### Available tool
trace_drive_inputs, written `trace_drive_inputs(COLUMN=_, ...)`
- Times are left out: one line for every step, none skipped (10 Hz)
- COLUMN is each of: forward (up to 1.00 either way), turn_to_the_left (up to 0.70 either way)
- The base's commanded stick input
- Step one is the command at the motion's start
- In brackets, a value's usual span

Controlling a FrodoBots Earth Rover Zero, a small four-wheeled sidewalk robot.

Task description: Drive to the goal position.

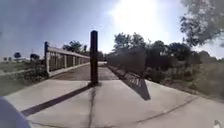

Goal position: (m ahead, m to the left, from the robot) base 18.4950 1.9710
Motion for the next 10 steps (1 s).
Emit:
trace_drive_inputs(forward=0.7, turn_to_the_left=0.0)
trace_drive_inputs(forward=0.7, turn_to_the_left=0.0)
trace_drive_inputs(forward=0.7, turn_to_the_left=0.0)
trace_drive_inputs(forward=0.7, turn_to_the_left=0.0)
trace_drive_inputs(forward=0.7, turn_to_the_left=0.0)
trace_drive_inputs(forward=0.7, turn_to_the_left=0.0)
trace_drive_inputs(forward=0.7, turn_to_the_left=0.0)
trace_drive_inputs(forward=0.7, turn_to_the_left=0.0)
trace_drive_inputs(forward=0.7, turn_to_the_left=0.0)
trace_drive_inputs(forward=0.7, turn_to_the_left=0.0)
